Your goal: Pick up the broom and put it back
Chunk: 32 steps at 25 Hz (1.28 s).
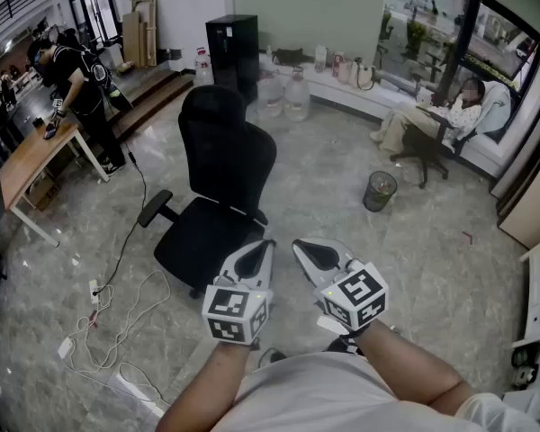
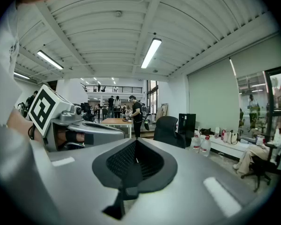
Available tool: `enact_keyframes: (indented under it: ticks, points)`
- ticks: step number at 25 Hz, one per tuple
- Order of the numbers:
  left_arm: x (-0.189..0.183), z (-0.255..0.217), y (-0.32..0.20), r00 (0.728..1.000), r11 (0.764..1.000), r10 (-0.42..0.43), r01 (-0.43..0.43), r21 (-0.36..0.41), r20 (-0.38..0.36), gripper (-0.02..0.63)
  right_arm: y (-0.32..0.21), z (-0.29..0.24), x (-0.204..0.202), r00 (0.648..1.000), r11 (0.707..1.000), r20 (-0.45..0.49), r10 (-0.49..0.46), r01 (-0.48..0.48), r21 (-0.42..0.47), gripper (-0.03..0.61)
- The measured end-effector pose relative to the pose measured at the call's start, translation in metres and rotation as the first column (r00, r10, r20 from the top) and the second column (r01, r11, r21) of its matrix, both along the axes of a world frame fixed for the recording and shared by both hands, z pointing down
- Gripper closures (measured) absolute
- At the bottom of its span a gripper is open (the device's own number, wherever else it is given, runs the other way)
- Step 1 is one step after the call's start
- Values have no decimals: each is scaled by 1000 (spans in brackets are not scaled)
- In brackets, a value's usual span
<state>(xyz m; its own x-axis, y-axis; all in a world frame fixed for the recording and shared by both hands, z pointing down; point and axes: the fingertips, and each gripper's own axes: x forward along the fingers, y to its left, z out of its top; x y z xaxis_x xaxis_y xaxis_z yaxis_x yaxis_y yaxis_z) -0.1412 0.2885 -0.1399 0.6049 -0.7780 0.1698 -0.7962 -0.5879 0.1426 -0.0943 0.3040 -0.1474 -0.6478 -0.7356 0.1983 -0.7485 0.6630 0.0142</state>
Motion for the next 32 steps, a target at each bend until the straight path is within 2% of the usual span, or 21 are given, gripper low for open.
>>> enact_keyframes:
  ticks: [18,25,32]
  points:
    - [13,12,-29,1000,1000,10,-10,-22,5,606,-25,11,12,999,999,32,11,-9,-38,575]
    - [56,43,-69,999,996,37,-35,-84,24,606,-63,41,53,998,995,56,30,-24,-101,574]
    - [123,72,-146,997,989,57,-49,-142,51,607,-146,80,115,997,984,72,24,-10,-178,568]
